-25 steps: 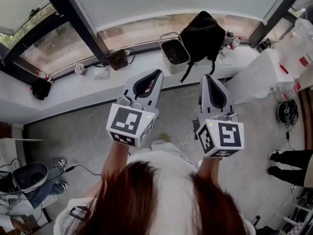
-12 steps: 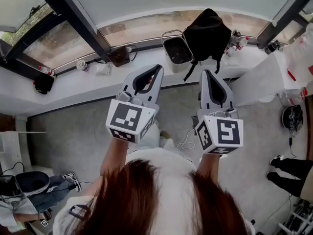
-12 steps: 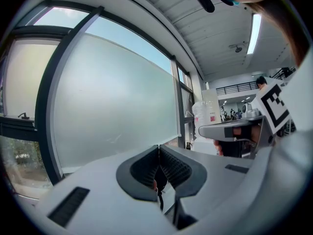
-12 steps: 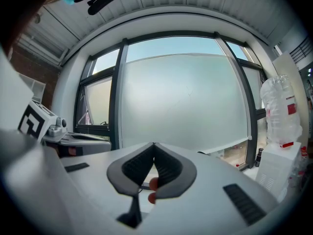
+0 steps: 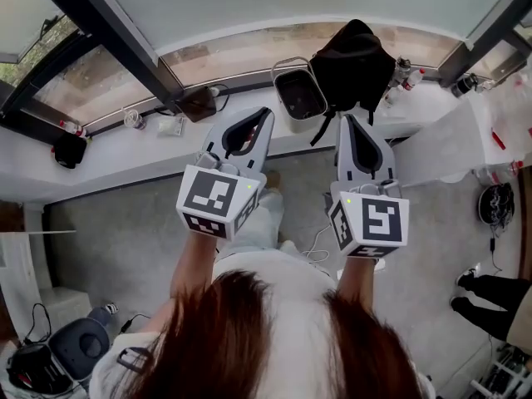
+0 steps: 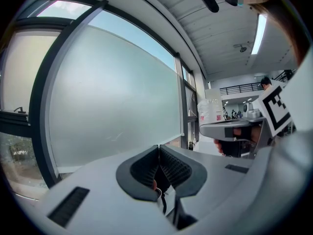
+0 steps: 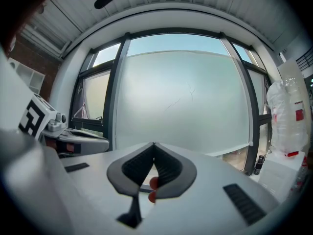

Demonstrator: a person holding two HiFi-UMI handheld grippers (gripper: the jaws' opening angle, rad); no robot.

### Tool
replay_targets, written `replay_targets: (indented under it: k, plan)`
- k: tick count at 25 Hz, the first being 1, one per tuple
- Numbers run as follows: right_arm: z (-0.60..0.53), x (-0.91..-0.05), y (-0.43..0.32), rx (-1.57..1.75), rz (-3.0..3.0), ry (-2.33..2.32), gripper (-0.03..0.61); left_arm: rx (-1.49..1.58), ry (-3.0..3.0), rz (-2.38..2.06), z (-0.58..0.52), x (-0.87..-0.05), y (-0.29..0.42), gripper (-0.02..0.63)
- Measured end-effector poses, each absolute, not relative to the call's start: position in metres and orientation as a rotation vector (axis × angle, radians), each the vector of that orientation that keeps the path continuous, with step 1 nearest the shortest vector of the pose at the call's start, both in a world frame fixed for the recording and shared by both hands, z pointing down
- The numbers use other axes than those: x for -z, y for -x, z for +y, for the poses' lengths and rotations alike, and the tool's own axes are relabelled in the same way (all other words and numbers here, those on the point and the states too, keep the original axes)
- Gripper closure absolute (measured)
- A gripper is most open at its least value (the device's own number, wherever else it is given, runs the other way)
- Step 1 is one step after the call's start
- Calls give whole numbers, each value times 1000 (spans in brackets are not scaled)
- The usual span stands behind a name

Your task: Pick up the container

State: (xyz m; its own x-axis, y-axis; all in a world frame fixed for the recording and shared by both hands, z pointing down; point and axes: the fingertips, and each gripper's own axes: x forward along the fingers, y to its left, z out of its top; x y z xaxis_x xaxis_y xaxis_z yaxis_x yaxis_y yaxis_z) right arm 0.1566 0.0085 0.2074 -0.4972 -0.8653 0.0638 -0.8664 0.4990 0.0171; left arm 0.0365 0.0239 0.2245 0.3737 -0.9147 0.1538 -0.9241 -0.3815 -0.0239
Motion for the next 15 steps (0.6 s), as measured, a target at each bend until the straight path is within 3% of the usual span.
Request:
replay_targets:
  k: [15]
  plan:
    - [-125, -243, -113, 61, -2556, -1490, 554, -260, -2473, -1678, -111, -263, 4, 592]
